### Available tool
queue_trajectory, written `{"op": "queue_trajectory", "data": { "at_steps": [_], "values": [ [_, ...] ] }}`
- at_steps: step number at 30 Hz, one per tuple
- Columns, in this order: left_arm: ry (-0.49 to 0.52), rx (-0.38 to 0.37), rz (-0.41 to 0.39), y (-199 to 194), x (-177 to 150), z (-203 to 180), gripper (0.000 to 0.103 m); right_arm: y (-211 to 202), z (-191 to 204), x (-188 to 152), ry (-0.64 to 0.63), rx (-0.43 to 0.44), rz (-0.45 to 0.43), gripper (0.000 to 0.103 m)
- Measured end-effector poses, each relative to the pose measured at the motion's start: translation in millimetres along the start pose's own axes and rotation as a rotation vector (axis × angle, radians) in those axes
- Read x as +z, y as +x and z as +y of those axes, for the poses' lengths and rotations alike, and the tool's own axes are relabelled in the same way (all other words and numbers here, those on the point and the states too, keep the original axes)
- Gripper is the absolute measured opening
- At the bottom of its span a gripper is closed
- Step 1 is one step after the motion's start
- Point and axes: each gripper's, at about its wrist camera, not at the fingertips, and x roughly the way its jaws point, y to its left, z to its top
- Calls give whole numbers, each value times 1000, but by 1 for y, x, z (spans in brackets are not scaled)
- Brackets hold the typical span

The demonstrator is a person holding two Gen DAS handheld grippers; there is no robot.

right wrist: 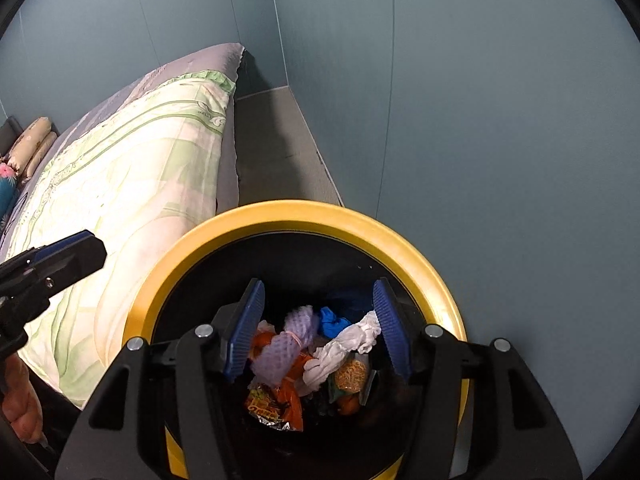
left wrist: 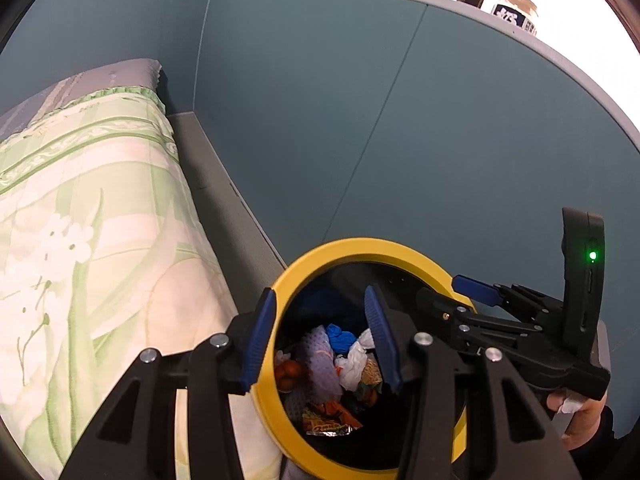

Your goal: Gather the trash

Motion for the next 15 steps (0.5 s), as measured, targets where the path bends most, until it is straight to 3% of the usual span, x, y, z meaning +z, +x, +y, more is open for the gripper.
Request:
{"op": "queue_trajectory", "data": {
  "at_steps": [15],
  "values": [
    [-27, 47, -82, -45, -1, 17, 44, -25, 22, 9, -31, 28, -47, 54]
  ]
}}
